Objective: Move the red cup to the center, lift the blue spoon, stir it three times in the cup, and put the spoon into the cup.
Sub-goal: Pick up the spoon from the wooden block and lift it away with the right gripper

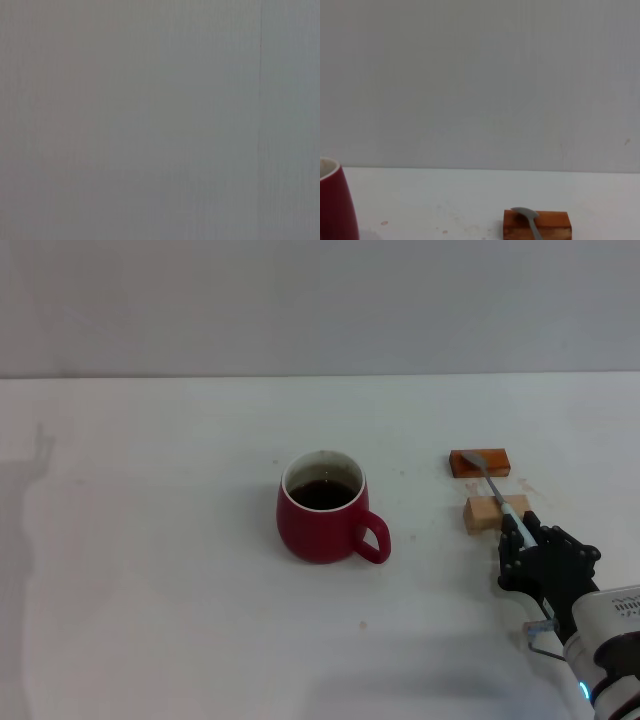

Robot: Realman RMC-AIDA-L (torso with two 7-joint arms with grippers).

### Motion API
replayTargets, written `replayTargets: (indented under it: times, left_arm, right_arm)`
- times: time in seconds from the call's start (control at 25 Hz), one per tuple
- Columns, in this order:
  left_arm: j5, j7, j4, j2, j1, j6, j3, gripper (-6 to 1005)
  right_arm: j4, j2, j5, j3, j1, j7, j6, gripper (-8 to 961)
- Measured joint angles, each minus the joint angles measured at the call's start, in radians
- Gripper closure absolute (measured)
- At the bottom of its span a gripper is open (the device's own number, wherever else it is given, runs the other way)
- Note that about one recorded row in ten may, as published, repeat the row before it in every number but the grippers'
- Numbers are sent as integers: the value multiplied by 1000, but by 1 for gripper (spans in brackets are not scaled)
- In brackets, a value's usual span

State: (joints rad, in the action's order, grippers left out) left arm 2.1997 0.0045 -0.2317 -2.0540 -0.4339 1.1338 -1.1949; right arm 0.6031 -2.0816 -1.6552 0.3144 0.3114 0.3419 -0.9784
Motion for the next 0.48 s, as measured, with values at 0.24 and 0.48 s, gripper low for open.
replayTargets:
  times: [0.24,0.48]
  left_arm:
    - [0,0,1,0,1,10,0,140]
    - [0,-1,2,0,3,11,0,140]
  right_arm:
    - [2,0,0,0,-1,0,0,751]
    - [0,0,0,1,2,0,13,757]
